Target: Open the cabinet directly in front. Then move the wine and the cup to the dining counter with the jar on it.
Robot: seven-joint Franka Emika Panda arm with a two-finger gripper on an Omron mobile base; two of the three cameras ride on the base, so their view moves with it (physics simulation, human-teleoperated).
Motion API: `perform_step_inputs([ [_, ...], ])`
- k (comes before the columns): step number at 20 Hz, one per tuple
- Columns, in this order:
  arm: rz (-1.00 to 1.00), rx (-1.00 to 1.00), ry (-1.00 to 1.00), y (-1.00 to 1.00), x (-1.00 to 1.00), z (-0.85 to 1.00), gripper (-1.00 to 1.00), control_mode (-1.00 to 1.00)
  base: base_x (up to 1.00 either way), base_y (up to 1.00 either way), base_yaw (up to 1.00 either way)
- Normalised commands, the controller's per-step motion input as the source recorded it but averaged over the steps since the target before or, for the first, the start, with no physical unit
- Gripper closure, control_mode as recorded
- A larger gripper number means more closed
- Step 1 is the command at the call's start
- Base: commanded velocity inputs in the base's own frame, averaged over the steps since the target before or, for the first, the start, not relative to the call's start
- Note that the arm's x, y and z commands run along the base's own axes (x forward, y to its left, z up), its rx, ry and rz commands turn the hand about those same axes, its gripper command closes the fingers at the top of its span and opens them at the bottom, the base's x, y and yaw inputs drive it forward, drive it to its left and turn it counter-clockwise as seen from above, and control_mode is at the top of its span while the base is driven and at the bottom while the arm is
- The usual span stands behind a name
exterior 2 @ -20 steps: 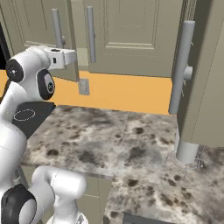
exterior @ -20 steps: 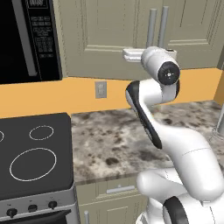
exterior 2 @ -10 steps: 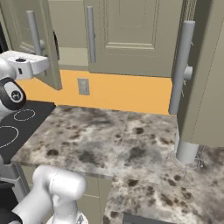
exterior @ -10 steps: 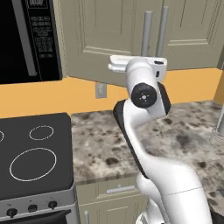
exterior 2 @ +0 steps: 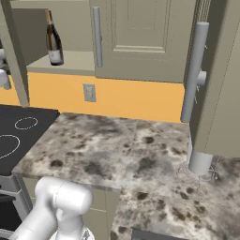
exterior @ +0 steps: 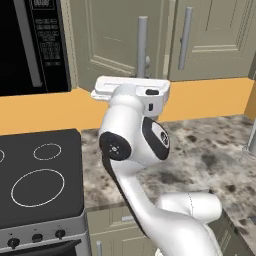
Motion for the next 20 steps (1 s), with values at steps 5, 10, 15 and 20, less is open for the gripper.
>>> perform_step_inputs([
  [5,-0.1,-0.15,0.03,0.84,-0.11,0.01,-1.0,-1.0,0.0,0.0,0.0],
  [10,0.0,-0.02,-0.01,0.09,-0.05,0.0,-1.0,-1.0,0.0,0.0,0.0],
  [15,0.0,0.02,-0.15,-0.02,-0.83,0.0,-1.0,-1.0,0.0,0.0,0.0],
  [20,0.0,0.07,-0.15,-0.24,-1.0,0.0,-1.0,-1.0,0.0,0.0,0.0],
])
